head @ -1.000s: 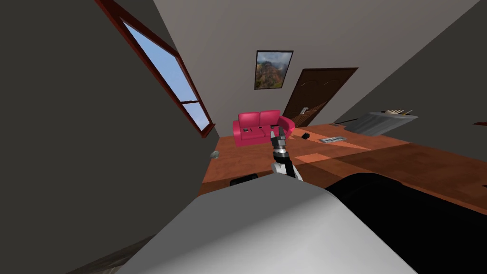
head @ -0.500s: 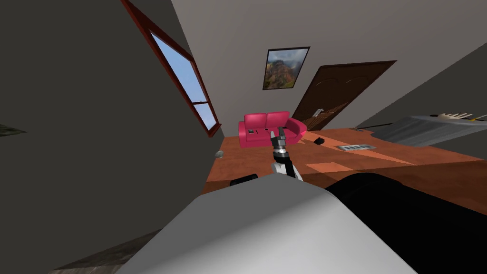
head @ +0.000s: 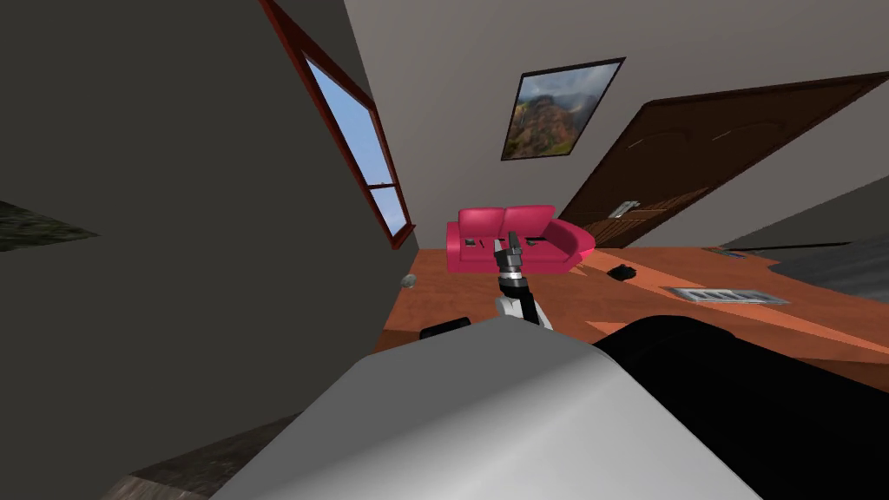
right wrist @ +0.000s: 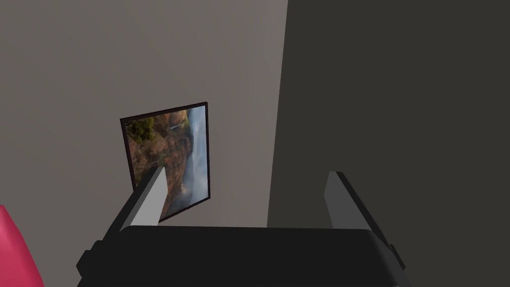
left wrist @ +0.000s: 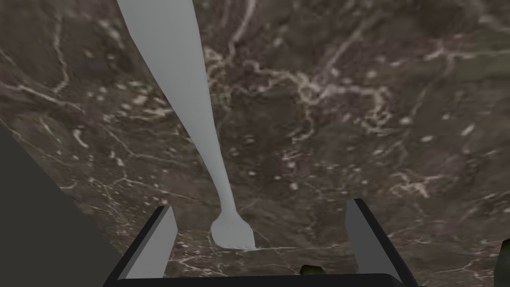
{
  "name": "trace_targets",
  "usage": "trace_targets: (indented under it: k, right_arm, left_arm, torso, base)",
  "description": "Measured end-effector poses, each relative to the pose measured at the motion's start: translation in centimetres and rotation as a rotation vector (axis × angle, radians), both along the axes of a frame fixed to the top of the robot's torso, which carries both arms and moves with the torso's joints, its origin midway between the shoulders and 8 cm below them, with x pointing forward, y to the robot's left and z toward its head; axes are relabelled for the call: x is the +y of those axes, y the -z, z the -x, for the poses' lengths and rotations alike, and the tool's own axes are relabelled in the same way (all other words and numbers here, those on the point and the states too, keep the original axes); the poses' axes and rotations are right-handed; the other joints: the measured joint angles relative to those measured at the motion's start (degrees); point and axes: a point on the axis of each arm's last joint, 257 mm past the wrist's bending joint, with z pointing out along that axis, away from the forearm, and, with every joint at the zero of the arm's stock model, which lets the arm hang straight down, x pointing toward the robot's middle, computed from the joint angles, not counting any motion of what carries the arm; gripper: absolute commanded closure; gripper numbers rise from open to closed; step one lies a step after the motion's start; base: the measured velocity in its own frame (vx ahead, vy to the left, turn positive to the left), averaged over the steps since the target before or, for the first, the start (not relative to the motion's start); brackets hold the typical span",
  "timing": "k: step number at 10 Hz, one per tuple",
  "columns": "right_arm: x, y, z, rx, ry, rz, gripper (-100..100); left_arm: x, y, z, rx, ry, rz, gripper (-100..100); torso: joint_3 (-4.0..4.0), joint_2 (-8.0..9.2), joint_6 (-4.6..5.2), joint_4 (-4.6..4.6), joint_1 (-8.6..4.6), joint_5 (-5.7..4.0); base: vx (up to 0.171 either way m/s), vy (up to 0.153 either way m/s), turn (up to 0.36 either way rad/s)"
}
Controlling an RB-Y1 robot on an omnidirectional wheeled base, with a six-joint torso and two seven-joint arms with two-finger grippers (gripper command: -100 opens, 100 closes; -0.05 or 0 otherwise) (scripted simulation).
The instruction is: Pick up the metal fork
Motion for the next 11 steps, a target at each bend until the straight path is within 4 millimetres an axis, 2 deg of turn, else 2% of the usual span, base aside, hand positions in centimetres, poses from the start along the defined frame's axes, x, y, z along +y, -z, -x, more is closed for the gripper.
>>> trace_targets:
  k: [4,7,8,9,11]
  right_arm:
    - [0.0,0.0,0.0,0.0,0.0,0.0,0]
    - [0.0,0.0,0.0,0.0,0.0,0.0,0]
    - [0.0,0.0,0.0,0.0,0.0,0.0,0]
    - [0.0,0.0,0.0,0.0,0.0,0.0,0]
    - [0.0,0.0,0.0,0.0,0.0,0.0,0]
  left_arm:
    - [-0.9,0.6,1.6,0.003,0.074,-0.001,-100]
    - [-2.2,1.2,3.0,0.003,0.138,0.005,-100]
    - [-2.5,1.3,3.4,0.005,0.154,0.005,-100]
    - [-2.5,1.3,3.4,0.005,0.158,0.005,100]
    - [-2.5,1.3,3.5,0.006,0.155,0.004,100]
  torso:
    - [0.02,0.02,0.01,0.01,-0.06,-0.01]
    - [-0.07,-0.12,0.04,-0.03,0.0,0.0]
    - [-0.02,-0.01,0.11,-0.01,-0.09,0.01]
    - [0.14,0.28,0.13,0.06,-0.13,-0.01]
    - [0.32,0.55,0.16,0.15,-0.13,0.02]
  base:
    - [0.172,0.062,0.233]
    - [0.178,0.035,0.147]
    - [0.052,-0.005,0.013]
    - [0.012,0.0,-0.003]
    - [0.0,0.0,0.0]
